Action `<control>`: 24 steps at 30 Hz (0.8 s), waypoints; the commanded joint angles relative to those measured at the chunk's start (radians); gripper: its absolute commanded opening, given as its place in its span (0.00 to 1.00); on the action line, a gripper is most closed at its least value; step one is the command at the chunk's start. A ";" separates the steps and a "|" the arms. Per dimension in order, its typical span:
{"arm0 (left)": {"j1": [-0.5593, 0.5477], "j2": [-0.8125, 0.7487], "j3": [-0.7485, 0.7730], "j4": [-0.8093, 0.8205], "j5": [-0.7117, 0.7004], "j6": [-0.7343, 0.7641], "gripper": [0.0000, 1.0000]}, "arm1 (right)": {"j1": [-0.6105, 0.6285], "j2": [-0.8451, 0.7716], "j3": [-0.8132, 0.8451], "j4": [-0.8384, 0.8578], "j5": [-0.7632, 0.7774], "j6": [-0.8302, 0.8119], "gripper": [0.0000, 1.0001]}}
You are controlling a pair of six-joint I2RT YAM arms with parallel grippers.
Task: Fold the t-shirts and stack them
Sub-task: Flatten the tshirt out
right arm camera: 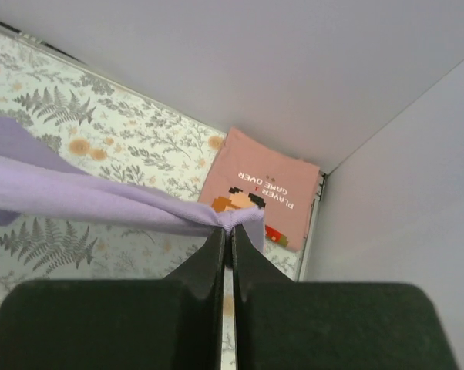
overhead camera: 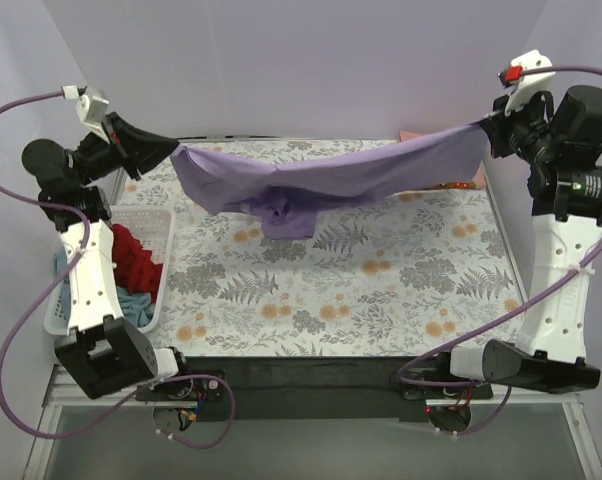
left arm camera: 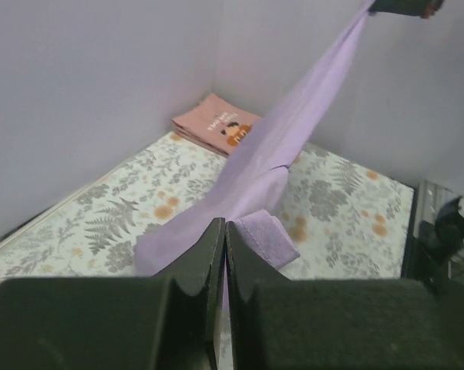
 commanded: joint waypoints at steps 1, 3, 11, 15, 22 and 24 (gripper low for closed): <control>0.042 -0.117 -0.075 -0.021 0.192 0.001 0.00 | -0.004 -0.106 -0.132 0.062 0.051 -0.067 0.01; 0.041 -0.151 -0.089 -0.185 0.204 0.188 0.00 | -0.004 -0.140 -0.183 0.072 0.077 -0.081 0.01; 0.042 -0.108 -0.031 -0.715 0.112 0.566 0.00 | -0.004 -0.165 -0.328 0.088 0.105 -0.098 0.01; 0.042 -0.116 0.015 -0.718 0.092 0.520 0.00 | -0.004 -0.174 -0.280 0.085 0.102 -0.083 0.01; 0.042 -0.162 -0.008 -0.838 0.108 0.574 0.00 | -0.004 -0.200 -0.262 0.068 0.079 -0.060 0.01; 0.030 -0.142 -0.003 -1.089 0.108 0.708 0.00 | -0.004 -0.219 -0.330 0.065 0.076 -0.065 0.01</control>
